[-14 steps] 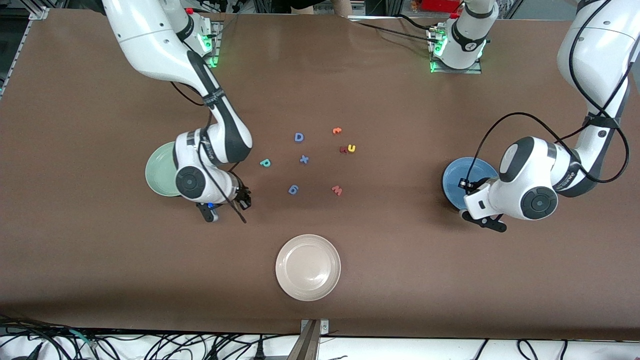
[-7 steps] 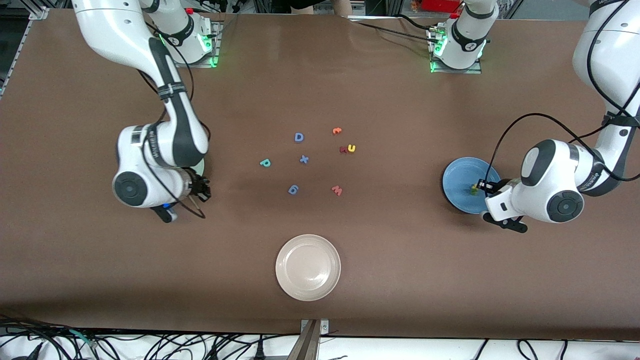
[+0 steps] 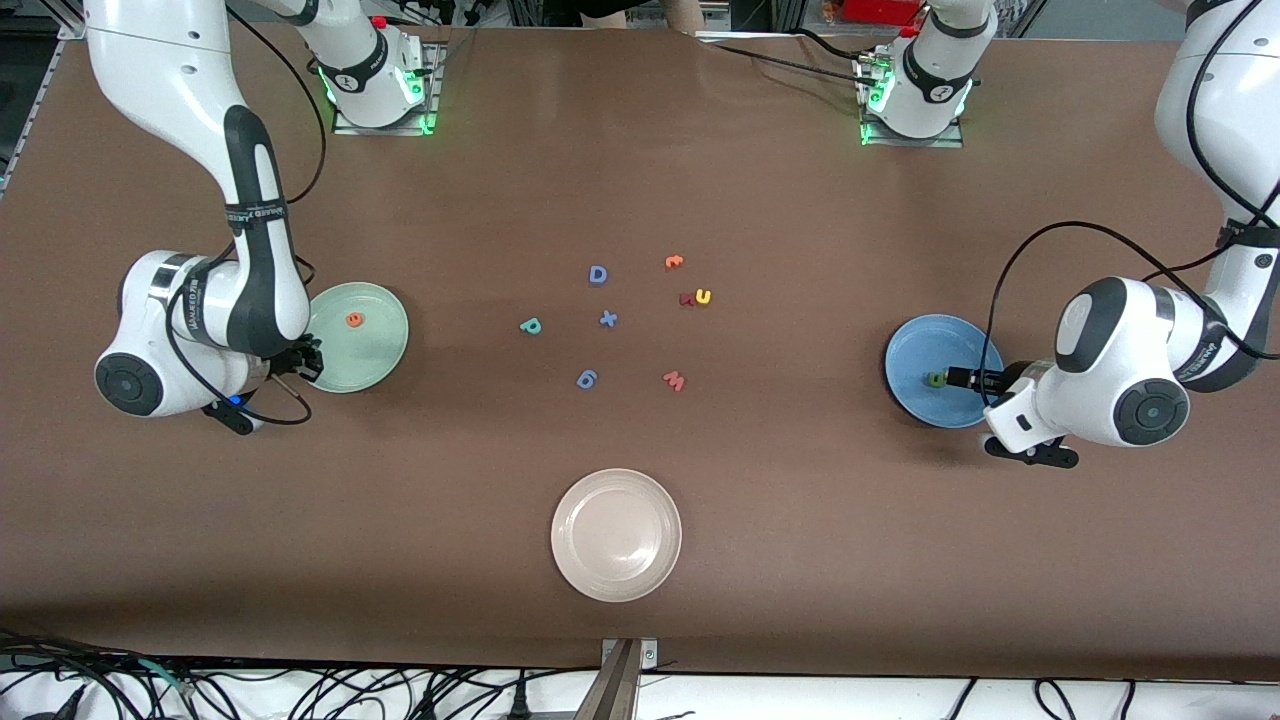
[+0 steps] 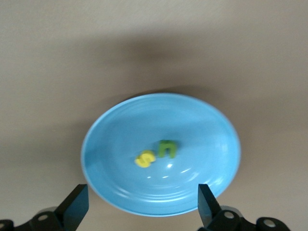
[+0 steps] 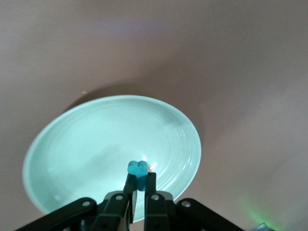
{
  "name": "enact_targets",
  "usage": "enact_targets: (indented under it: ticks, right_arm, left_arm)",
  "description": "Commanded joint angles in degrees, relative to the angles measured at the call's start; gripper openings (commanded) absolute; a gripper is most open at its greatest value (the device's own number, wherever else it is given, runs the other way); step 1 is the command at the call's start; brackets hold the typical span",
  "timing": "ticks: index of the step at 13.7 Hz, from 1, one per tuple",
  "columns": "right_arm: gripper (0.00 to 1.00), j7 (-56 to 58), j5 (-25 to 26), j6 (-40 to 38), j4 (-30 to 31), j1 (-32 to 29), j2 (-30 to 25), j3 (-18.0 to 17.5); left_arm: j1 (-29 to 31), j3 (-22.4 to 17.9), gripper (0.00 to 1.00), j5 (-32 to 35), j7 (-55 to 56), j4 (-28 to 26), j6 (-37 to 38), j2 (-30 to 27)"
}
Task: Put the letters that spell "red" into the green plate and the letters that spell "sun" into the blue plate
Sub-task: 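Release the n on the blue plate and the 1 on the green plate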
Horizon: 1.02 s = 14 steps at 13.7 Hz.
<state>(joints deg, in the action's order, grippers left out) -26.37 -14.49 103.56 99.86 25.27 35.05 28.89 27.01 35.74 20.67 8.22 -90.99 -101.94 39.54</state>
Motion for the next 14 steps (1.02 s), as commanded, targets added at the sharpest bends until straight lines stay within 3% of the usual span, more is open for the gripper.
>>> enact_targets:
  ticks: [1,5,8,10,11,12,14]
  right_arm:
    - [0.00,1.1,-0.7,4.4,5.1,1.1,-1.0,0.1]
    - [0.00,3.0,-0.7,10.0,9.7,1.1,-0.9,0.1]
    - [0.00,3.6,-0.7,12.8,11.9,1.1,-0.9,0.1]
    - [0.00,3.5,-0.7,13.0,12.4,1.1,-0.9,0.0]
    - [0.06,3.6,-0.7,13.0,12.5,1.1,-0.9,0.0]
    - [0.21,3.5,-0.8,13.0,12.5,1.1,-0.9,0.0]
    - [0.80,3.5,-0.8,13.0,12.3,1.1,-0.9,0.0]
  left_arm:
    - [0.1,5.4,1.00,0.2,3.6,0.1,-0.1,-0.9]
    - [0.1,13.4,1.00,-2.4,7.3,-2.9,0.1,-1.9]
    - [-5.8,13.0,1.00,-8.1,13.3,-3.6,-0.6,-4.8]
    - [-8.2,11.6,1.00,-8.8,21.8,-8.0,-6.1,-7.3]
    - [-9.3,9.7,1.00,-11.4,27.2,-11.2,-10.4,-9.7]
    - [-11.2,7.2,1.00,-15.6,31.8,-13.8,-14.0,-12.1]
    - [-17.0,0.9,1.00,-19.9,38.9,-16.0,-16.1,-14.4]
